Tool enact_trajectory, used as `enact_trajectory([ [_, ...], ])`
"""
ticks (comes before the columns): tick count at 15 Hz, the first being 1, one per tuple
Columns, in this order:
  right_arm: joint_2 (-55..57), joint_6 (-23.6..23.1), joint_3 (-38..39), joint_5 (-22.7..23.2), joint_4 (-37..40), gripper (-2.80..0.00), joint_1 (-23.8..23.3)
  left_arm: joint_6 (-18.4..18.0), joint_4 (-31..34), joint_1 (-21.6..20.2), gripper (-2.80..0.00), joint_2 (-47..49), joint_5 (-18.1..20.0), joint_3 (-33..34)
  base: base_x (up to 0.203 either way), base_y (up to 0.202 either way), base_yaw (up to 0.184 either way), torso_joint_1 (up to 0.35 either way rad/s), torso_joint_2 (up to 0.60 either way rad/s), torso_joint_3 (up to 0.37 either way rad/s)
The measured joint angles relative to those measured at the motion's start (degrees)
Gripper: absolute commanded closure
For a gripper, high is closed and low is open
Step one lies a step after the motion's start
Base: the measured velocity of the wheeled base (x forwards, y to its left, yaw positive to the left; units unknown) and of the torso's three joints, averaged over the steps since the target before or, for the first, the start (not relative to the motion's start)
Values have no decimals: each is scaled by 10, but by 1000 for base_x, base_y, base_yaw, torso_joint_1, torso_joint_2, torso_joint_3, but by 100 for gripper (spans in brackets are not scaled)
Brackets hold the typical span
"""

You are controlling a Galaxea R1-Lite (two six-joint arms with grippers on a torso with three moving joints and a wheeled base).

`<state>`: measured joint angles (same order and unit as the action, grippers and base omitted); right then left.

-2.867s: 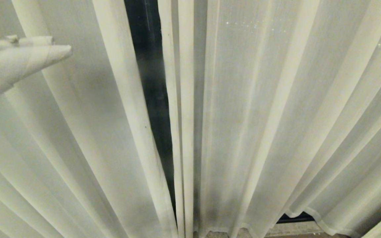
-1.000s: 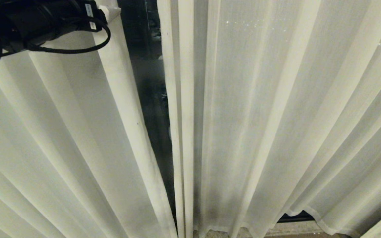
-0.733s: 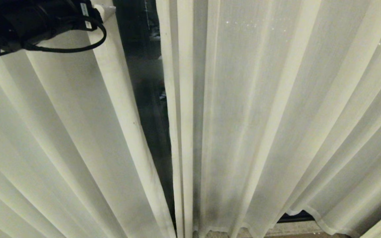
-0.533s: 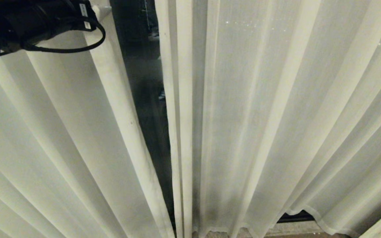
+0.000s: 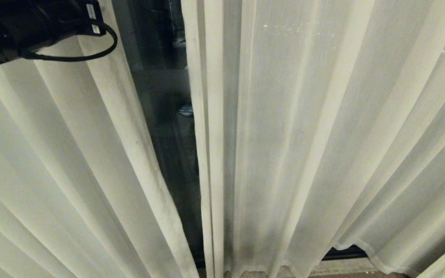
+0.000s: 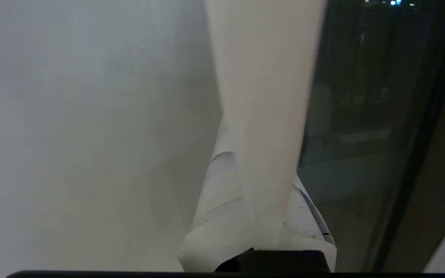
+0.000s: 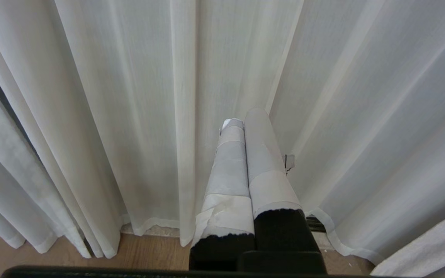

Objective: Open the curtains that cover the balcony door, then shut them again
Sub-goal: Pull the inner curtains open on both sides

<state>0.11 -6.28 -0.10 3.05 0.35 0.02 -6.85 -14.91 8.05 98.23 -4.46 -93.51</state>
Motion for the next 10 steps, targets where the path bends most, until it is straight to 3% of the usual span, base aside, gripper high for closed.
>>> enact_trajectory([
  [6, 0, 0, 0, 0, 0, 0, 0, 0, 0, -43, 0, -14, 0, 10, 0, 0, 0, 0, 0, 0],
  [10, 0, 0, 0, 0, 0, 0, 0, 6, -2, -65, 0, -38, -1, 50, 0, 0, 0, 0, 0, 0],
])
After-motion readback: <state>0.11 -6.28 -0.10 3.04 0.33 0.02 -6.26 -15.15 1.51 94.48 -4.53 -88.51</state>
